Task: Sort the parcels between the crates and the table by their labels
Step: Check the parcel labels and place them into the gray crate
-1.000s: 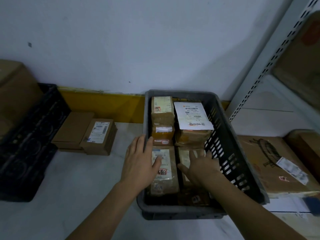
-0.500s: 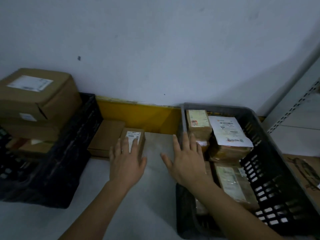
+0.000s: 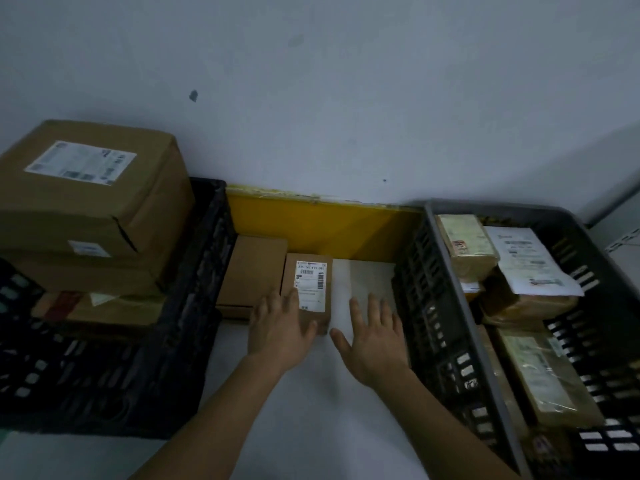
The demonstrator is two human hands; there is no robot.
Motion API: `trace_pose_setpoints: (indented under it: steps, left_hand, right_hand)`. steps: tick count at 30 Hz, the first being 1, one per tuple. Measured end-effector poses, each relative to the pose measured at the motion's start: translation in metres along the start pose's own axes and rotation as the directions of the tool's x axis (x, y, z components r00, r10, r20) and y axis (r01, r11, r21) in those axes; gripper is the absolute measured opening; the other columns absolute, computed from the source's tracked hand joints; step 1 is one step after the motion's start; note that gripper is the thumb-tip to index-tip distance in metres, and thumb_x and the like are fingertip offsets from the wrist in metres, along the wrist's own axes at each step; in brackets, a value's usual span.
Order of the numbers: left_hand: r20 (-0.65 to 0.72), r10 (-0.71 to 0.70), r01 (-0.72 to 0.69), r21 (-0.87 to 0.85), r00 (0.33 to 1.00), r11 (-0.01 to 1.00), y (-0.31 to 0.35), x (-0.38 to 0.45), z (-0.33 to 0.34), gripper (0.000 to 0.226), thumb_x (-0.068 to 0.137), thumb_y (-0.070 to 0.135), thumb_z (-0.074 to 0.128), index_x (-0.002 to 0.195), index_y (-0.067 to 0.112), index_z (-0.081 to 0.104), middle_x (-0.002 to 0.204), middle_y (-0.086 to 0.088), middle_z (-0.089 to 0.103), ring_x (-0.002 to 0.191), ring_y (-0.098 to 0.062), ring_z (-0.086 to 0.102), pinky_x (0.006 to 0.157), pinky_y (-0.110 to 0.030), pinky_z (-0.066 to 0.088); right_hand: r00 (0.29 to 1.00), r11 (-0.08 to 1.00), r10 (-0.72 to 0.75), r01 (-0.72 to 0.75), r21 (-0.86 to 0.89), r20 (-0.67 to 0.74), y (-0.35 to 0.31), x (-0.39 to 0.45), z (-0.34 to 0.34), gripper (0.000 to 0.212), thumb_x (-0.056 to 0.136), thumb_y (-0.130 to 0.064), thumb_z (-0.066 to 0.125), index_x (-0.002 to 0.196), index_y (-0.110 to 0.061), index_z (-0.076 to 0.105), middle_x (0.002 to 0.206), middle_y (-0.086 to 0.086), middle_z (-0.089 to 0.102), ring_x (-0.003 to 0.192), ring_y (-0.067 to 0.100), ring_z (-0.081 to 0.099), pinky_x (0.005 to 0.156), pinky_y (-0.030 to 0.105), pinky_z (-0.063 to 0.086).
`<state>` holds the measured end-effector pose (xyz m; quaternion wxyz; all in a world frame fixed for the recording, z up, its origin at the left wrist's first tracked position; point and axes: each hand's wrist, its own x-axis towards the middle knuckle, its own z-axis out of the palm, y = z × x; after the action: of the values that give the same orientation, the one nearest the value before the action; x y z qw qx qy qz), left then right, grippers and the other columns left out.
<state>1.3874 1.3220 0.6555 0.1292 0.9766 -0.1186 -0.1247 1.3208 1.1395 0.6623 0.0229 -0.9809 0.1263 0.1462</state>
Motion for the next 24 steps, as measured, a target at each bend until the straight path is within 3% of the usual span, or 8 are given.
trace_pose_setpoints:
  steps: [8, 16, 21, 24]
  left_hand:
    - [0.122, -0.018, 0.023, -0.038, 0.992, 0.999, -0.006, 0.035, 0.027, 0.084, 0.101, 0.065, 0.047, 0.167, 0.024, 0.017, 0.168, -0.018, 0.026, 0.149, -0.037, 0.032, 0.119, -0.051, 0.039]
    - [0.091, -0.125, 0.124, 0.015, 0.988, 0.992, 0.012, 0.057, 0.046, 0.072, 0.099, 0.066, 0.05, 0.153, 0.019, 0.042, 0.151, -0.013, 0.044, 0.133, -0.032, 0.041, 0.1, -0.041, 0.048]
    - [0.035, -0.033, 0.035, -0.067, 0.999, 0.997, 0.011, 0.059, 0.05, 0.036, 0.105, 0.041, 0.049, 0.132, 0.02, 0.06, 0.135, -0.006, 0.062, 0.122, -0.026, 0.051, 0.092, -0.038, 0.05]
    - [0.039, 0.025, -0.02, -0.13, 0.999, 0.991, 0.006, 0.061, 0.048, 0.026, 0.106, 0.031, 0.048, 0.126, 0.022, 0.061, 0.128, -0.003, 0.069, 0.117, -0.025, 0.054, 0.09, -0.038, 0.051]
  right_hand:
    - [0.996, 1.0, -0.014, 0.012, 0.024, 0.087, -0.008, 0.023, 0.032, 0.086, 0.103, -0.078, 0.009, 0.172, -0.029, -0.004, 0.179, 0.016, -0.009, 0.165, 0.039, -0.008, 0.132, 0.06, 0.005]
    - [0.993, 0.999, -0.016, 0.01, 0.053, 0.121, 0.008, 0.036, 0.049, 0.084, 0.105, -0.075, 0.016, 0.172, -0.029, -0.003, 0.179, 0.015, -0.007, 0.165, 0.038, -0.007, 0.133, 0.058, 0.003]
    - [0.995, 0.991, -0.034, 0.022, 0.132, 0.09, 0.007, 0.049, 0.053, 0.088, 0.102, -0.078, 0.024, 0.171, -0.029, 0.002, 0.179, 0.017, 0.005, 0.164, 0.04, 0.005, 0.132, 0.056, 0.012]
    - [0.996, 0.987, -0.031, 0.018, 0.159, 0.079, -0.009, 0.06, 0.05, 0.101, 0.089, -0.087, 0.015, 0.17, -0.028, 0.01, 0.176, 0.022, 0.009, 0.161, 0.043, 0.014, 0.129, 0.057, 0.022]
